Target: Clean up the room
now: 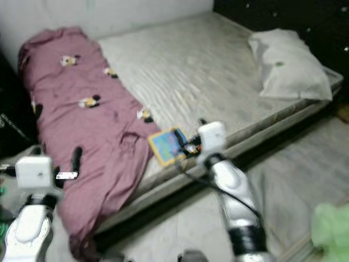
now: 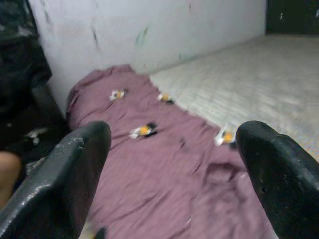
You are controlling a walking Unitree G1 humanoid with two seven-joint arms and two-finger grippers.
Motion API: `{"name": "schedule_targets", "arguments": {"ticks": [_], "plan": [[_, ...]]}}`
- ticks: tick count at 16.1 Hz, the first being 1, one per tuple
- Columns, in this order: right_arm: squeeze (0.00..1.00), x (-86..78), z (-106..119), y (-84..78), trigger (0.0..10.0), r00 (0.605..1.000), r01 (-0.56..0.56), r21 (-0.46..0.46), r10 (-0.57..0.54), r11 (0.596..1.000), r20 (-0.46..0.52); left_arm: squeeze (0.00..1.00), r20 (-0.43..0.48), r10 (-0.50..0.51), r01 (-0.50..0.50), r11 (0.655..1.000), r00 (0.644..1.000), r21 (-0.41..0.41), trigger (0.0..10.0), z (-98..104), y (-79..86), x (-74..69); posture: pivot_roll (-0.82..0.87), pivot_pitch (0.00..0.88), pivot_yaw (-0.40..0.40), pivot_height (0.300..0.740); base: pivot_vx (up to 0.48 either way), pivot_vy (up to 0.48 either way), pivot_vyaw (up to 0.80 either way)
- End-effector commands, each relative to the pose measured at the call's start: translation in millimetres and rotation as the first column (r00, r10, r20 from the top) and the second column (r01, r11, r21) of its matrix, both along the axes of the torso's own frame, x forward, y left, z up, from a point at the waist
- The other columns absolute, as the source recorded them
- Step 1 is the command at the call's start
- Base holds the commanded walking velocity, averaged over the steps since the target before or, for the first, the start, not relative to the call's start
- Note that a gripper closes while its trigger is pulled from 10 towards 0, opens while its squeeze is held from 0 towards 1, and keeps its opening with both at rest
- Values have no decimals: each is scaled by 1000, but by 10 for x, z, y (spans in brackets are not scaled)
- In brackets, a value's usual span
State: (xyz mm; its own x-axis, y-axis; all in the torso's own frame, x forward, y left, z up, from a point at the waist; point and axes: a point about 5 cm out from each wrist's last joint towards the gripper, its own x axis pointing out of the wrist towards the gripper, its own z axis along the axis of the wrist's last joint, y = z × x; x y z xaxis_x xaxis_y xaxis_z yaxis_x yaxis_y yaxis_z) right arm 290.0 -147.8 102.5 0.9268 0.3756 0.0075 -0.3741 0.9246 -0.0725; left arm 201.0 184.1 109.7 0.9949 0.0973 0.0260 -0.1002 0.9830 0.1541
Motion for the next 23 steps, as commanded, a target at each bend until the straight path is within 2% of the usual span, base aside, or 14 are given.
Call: {"name": "schedule_targets", "arguments": {"ticks": [1, 6, 11, 14, 18, 20, 23], "plan": [[0, 17, 45, 38, 10000, 1000, -10, 8, 10, 1000, 16, 0, -6, 12, -12, 1000, 1000, 15, 10000, -1, 48, -24, -32, 40, -2, 740, 277, 0, 0], [0, 14, 40, 33, 10000, 1000, -7, 9, 6, 1000, 15, 0, -7, 71, -70, 997, 997, 26, 10000, -12, 69, -31, -31, 38, -4, 740, 97, 0, 0], [0, 14, 48, 44, 10000, 1000, -11, 4, 11, 1000, 25, 0, -1, 56, -56, 997, 998, 57, 10000, -1, 52, -20, -27, 34, -8, 740, 0, 0, 735], [0, 11, 48, 22, 10000, 999, 33, 21, -34, 999, 35, 0, 15, 115, -115, 991, 993, 71, 10000, 1, 95, 23, -28, 20, 8, 740, 0, 0, 635], [0, 16, 49, 7, 10000, 998, 56, 31, -57, 998, 39, 0, 33, 75, -78, 992, 997, 95, 10000, 33, 65, 140, -41, 8, 32, 740, 0, 0, 430], [0, 22, 46, 14, 10000, 997, 57, 31, -58, 998, 41, 0, 34, 76, -79, 992, 997, 96, 10000, 31, 66, 155, -36, 2, 34, 740, 0, 0, 0], [0, 31, 31, 36, 10000, 996, 69, 35, -71, 997, 50, 0, 15, 70, -71, 992, 997, 108, 10000, -21, 38, 168, -39, 0, 55, 740, 0, 0, 800]]}}
